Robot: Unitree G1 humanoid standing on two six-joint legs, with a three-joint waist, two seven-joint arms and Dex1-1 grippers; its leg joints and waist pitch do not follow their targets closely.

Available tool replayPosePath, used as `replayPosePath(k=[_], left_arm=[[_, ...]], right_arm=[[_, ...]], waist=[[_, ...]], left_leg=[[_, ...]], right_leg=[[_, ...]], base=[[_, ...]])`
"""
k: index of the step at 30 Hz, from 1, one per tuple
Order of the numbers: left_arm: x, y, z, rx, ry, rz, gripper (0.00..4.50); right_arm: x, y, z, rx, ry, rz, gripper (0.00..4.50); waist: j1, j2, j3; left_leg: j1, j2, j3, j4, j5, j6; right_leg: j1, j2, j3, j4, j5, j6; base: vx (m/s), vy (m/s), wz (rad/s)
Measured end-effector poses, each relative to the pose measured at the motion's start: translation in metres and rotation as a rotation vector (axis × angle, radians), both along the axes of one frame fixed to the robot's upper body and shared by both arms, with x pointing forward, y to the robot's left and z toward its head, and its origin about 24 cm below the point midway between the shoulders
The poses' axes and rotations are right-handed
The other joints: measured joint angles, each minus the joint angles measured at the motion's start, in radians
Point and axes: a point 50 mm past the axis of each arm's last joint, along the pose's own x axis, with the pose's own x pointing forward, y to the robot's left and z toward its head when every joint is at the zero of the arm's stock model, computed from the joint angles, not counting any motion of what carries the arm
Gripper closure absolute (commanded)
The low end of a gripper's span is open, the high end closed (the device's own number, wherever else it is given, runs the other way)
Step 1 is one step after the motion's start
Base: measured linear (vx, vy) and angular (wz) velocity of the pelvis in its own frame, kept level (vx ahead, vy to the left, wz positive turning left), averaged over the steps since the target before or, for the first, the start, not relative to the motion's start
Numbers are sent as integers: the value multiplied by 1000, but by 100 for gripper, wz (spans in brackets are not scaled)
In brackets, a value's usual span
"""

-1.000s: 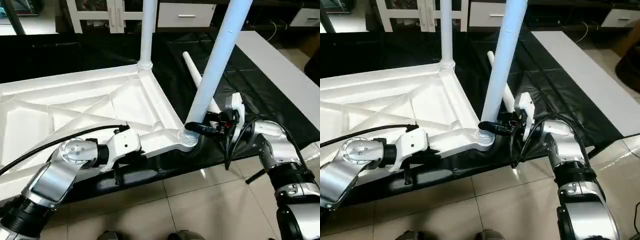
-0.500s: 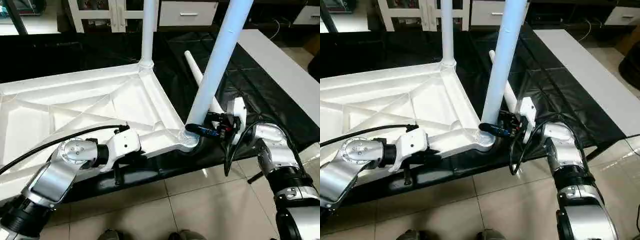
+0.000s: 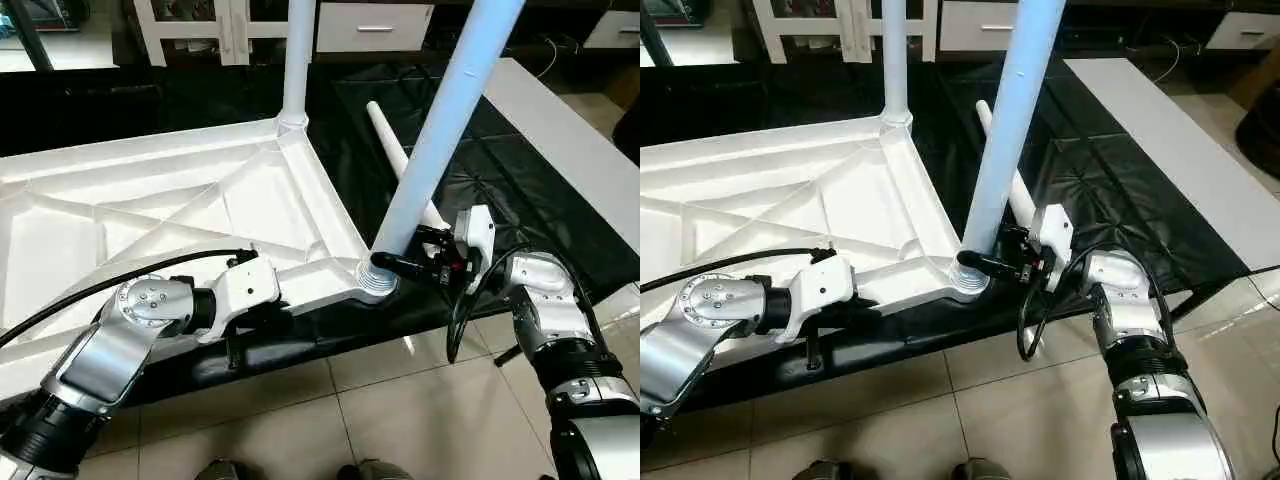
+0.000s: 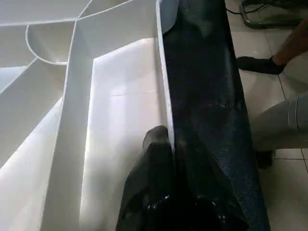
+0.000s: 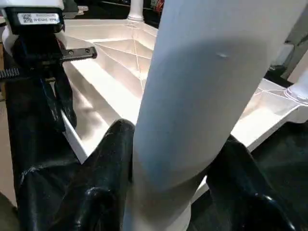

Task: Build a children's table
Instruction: Insert table leg to table base

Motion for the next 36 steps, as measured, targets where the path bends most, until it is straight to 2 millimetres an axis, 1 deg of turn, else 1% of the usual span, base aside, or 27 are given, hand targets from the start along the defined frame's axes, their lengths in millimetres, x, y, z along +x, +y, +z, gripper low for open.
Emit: replayPosePath(k=[6,11,14,24,28,32,33,34,35,36], left_arm=[[0,1,-1,3,4,5,450],[1,2,-1,5,7,10,450],[1,2,-1,7,10,13,450],[1,3,-2,10,15,15,450],[1,4,-2,12,21,21,450],[7,3,-1,19,36,56,450],[10,2,-1,21,39,82,450],[16,-2,-2,13,41,125,450],[23,-9,-2,10,38,180,450],[27,-11,-2,7,42,209,450]], right_arm=[[0,1,-1,-13,-26,3,263],[3,3,-1,-10,3,0,262],[6,5,-1,-15,16,1,262],[6,6,-2,-13,20,1,262],[7,8,-3,-14,23,-13,262],[9,16,-7,3,28,-68,261],[11,20,-8,10,30,-99,260],[13,23,-10,15,30,-154,260],[18,33,-10,15,8,-224,260],[20,35,-11,12,-2,-274,258]], waist=[[-5,2,-1],[-8,2,-2],[-8,2,-2],[-9,3,-3],[-9,1,-5],[-10,-4,-8],[-10,-3,-9],[-10,-3,-10],[-11,-1,-10],[-11,-1,-10]], left_leg=[[1,0,0,0,-1,-1],[2,0,-1,0,-1,-2],[2,0,-1,-1,-2,-3],[5,0,-1,-3,-2,-3],[8,0,-1,-4,-2,-4],[11,0,0,-8,-1,-7],[12,0,0,-8,0,-7],[14,0,0,-8,0,-7],[15,-1,0,-8,0,-8],[16,-1,0,-8,0,-8]], right_leg=[[1,0,0,0,0,0],[2,0,0,1,0,0],[2,0,0,1,0,0],[4,0,0,0,0,0],[5,0,0,0,0,0],[6,0,0,0,0,0],[7,0,0,0,0,0],[7,0,0,0,0,0],[5,0,1,0,-1,2],[4,0,1,-1,-3,5]], base=[[0,0,0],[0,0,0],[0,0,0],[0,0,0],[0,0,0],[0,0,0],[0,0,0],[0,0,0],[0,0,0],[0,0,0]])
